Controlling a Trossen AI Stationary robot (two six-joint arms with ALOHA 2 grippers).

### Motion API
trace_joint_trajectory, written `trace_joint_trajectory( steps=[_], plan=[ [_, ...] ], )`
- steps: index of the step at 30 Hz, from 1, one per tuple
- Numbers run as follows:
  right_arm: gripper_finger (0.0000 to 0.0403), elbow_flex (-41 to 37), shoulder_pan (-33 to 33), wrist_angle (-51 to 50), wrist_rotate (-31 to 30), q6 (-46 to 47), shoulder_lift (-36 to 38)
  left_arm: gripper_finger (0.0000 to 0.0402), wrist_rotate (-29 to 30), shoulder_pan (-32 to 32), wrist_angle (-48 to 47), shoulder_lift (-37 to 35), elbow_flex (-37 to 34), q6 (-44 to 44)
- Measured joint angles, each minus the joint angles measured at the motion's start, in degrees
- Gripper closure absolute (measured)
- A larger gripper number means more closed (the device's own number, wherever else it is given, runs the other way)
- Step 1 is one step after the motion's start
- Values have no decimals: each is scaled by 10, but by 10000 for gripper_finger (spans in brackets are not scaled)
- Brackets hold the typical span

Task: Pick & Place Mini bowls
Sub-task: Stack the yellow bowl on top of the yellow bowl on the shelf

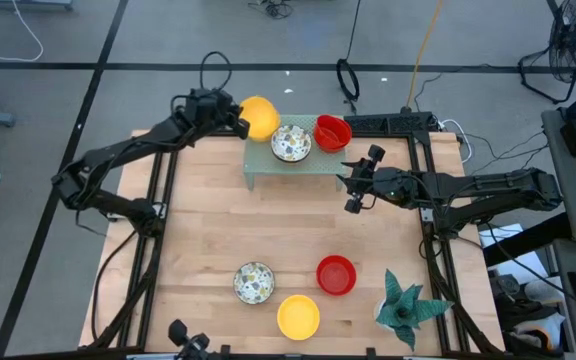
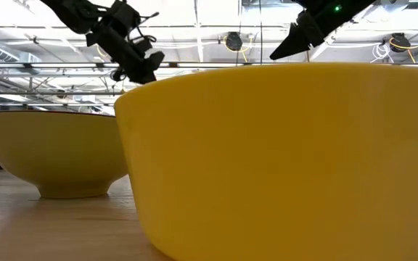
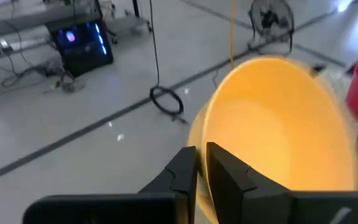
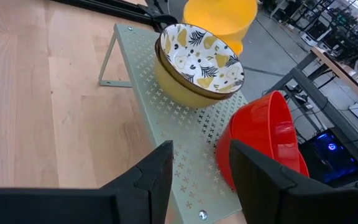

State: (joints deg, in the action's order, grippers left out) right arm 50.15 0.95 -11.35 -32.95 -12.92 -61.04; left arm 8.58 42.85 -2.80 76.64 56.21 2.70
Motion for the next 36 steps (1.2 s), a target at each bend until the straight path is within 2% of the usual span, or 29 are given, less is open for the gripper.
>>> trace_joint_trajectory(
  steps=[8, 13, 16, 24, 29, 33, 36],
  plan=[
    [259, 0, 0, 0, 0, -2, 0, 377, -1, 0, 2, 27, 0, 8],
    [259, 0, 0, 0, 0, -2, 0, 369, 5, -2, 23, 27, 0, 22],
    [259, 0, 0, 0, 0, -2, 0, 341, 6, -1, 53, 25, 0, 26],
    [259, 0, 0, 0, 0, 2, 0, 226, 3, -1, 56, 24, 14, 24],
    [259, 0, 0, 0, 0, 2, 0, 190, -54, -1, 59, 24, 14, 48],
    [259, 0, 0, -1, 0, 2, 0, 188, -148, -1, 79, 24, 14, 104],
    [259, 0, 0, -1, 0, 2, 0, 188, -152, -1, 110, 9, 14, 99]
  ],
)
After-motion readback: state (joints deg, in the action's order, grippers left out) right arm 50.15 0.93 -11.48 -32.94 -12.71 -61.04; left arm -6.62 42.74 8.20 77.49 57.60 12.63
